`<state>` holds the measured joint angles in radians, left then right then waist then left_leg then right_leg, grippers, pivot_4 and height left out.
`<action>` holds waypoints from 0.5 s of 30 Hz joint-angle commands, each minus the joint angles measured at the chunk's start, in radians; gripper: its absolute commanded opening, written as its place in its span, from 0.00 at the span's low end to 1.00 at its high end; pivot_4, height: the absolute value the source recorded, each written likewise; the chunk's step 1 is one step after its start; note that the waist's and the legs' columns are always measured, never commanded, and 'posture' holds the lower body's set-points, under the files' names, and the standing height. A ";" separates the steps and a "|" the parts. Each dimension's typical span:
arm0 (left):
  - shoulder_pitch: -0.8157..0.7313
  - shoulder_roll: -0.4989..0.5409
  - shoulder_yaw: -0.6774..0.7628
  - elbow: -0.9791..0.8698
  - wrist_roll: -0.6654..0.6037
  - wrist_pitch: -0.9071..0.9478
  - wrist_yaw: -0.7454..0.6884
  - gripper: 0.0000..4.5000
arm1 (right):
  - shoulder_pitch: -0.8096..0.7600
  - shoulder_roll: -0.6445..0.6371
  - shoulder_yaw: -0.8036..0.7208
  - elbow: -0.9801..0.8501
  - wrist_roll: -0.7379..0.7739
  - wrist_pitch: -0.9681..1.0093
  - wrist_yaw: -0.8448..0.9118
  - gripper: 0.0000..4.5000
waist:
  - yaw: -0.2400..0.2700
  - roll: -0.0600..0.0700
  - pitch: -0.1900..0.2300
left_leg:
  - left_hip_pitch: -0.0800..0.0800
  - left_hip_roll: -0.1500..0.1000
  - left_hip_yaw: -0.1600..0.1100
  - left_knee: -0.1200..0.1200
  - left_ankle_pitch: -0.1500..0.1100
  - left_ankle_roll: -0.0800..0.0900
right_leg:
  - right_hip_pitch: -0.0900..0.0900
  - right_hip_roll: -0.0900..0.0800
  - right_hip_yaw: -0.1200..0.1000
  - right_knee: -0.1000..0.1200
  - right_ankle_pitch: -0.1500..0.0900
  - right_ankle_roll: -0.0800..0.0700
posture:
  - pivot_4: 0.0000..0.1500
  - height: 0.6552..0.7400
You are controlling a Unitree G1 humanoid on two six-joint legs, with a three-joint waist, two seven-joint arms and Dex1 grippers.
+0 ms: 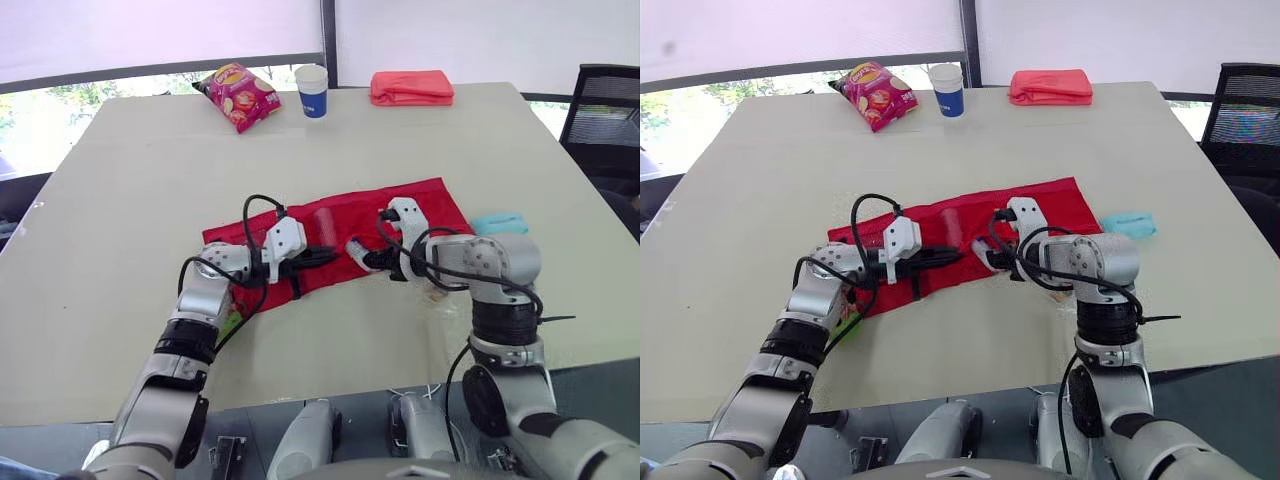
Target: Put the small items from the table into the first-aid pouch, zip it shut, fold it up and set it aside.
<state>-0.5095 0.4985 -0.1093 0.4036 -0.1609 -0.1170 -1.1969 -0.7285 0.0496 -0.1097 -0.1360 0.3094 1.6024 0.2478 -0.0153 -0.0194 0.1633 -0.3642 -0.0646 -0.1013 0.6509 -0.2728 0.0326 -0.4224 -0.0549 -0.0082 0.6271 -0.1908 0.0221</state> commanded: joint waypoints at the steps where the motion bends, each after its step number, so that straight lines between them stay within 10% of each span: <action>1: 0.011 0.005 -0.015 -0.041 0.002 -0.039 -0.011 0.00 | -0.043 0.045 -0.063 0.003 -0.007 -0.037 -0.042 0.02 | 0.001 0.000 0.000 | 0.000 0.000 0.000 0.000 0.000 0.000 | 0.000 0.000 0.000 0.000 0.000 0.000 | 1.00 0.99; 15: 0.000 -0.016 -0.042 0.095 0.159 -0.395 0.196 0.00 | -0.055 0.167 -0.117 0.047 0.017 -0.193 -0.138 0.02 | 0.000 0.000 0.000 | 0.000 0.000 0.001 -0.001 0.000 0.000 | -0.001 0.000 0.001 0.000 0.000 0.000 | 1.00 0.99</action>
<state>-0.5004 0.4832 -0.1577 0.4941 -0.0006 -0.4893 -1.0158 -0.7674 0.1342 -0.2153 -0.0610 0.3038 1.4546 0.1190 -0.0153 -0.0191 0.1634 -0.3646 -0.0646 -0.1007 0.6497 -0.2729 0.0327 -0.4236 -0.0551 -0.0076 0.6272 -0.1906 0.0218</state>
